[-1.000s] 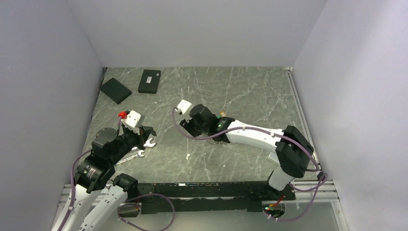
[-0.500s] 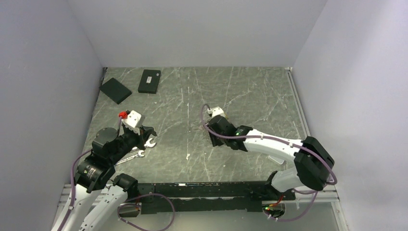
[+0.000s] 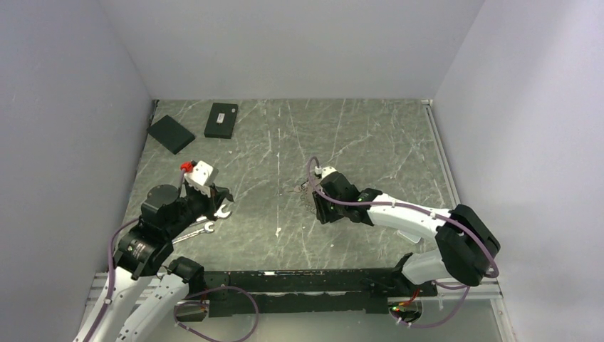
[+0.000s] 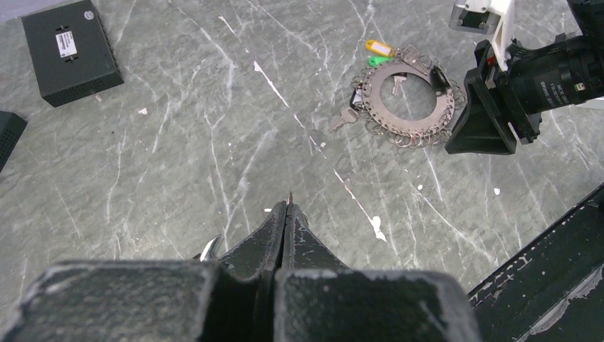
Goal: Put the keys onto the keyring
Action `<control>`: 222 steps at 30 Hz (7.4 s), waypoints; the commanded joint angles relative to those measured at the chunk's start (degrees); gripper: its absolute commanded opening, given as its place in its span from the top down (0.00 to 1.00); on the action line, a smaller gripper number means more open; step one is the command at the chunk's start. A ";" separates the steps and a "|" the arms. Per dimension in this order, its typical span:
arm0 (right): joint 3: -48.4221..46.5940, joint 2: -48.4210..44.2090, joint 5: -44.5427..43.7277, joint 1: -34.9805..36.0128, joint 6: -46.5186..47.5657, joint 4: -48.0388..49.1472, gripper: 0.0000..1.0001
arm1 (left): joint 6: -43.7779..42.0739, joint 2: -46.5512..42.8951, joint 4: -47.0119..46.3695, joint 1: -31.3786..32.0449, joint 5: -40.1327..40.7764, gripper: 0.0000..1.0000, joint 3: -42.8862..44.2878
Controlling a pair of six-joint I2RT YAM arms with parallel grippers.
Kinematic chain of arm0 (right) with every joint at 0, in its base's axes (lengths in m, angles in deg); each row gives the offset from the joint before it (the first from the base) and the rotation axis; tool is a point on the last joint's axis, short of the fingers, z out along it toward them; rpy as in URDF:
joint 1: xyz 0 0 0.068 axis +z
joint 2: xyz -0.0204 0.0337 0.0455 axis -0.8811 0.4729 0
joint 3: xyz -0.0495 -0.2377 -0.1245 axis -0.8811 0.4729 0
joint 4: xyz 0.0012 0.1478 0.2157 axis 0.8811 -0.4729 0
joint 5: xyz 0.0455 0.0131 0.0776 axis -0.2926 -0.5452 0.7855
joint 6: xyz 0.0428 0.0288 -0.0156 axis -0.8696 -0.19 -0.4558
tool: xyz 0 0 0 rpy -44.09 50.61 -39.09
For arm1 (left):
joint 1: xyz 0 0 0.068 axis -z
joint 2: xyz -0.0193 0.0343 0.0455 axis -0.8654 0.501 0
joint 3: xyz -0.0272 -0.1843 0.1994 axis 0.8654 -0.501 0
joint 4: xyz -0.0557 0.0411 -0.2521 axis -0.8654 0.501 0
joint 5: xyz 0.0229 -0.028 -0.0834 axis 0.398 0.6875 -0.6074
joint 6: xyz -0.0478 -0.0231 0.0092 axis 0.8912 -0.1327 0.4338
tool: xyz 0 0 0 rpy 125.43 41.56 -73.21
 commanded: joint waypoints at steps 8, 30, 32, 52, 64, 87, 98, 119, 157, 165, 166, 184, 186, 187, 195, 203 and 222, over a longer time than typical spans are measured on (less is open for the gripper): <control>1.19 4.58 -2.82 -0.29 7.80 6.57 0.58 | 0.44 1.67 -2.00 0.05 0.46 1.00 0.13; -1.62 8.36 -3.11 -0.68 9.72 6.38 0.96 | 0.44 1.23 -2.04 0.03 0.37 1.00 0.13; -2.70 6.78 -1.83 -0.66 9.92 5.22 1.00 | 0.44 1.16 -2.05 0.05 0.34 1.00 0.13; -6.39 2.87 43.70 -0.70 11.93 14.98 0.82 | 0.36 0.49 -1.93 0.03 0.10 1.00 0.15; -8.16 8.11 28.25 4.84 18.86 7.94 0.52 | 0.35 0.00 -1.95 0.05 0.23 1.00 0.13; -6.29 16.16 22.04 17.01 27.74 8.64 0.68 | 0.35 -1.01 -1.79 0.03 0.79 1.00 0.22; -6.65 12.52 19.38 18.63 27.70 8.25 1.00 | 0.35 -0.88 -1.79 0.03 0.86 1.00 0.20; -2.69 -10.12 43.17 2.53 16.55 20.01 1.00 | -0.24 0.12 -5.03 0.03 -15.85 1.00 -0.40; -9.71 18.65 23.15 16.38 11.54 21.94 0.39 | -0.30 -3.80 -0.74 0.03 6.23 1.00 0.66; -10.46 22.29 32.26 16.64 13.18 25.54 0.42 | -0.27 -3.76 -0.90 0.03 6.31 1.00 0.57; -10.40 22.41 33.34 16.79 13.30 25.96 0.42 | -0.34 -3.78 -0.91 0.03 6.39 1.00 0.57; -16.35 30.13 27.85 16.60 7.14 27.03 1.00 | -0.27 -2.88 -0.73 0.08 6.58 1.00 0.57; -15.34 28.78 25.29 15.69 6.05 27.91 1.00 | -0.29 -2.82 -0.73 0.03 6.58 1.00 0.61; -15.04 28.09 23.79 14.98 5.49 27.81 1.00 | -0.26 -2.82 -0.73 0.03 6.69 1.00 0.58; -11.94 22.07 17.22 4.10 4.48 25.96 1.00 | -0.35 -1.73 -0.73 0.03 6.49 1.00 0.66; -11.39 16.52 24.56 5.89 7.64 24.70 0.72 | -0.68 -2.31 -0.97 0.03 7.90 1.00 0.83; -45.41 41.41 -13.85 29.72 6.21 -4.12 0.00 | 2.82 -14.77 1.27 -2.19 29.22 1.00 1.86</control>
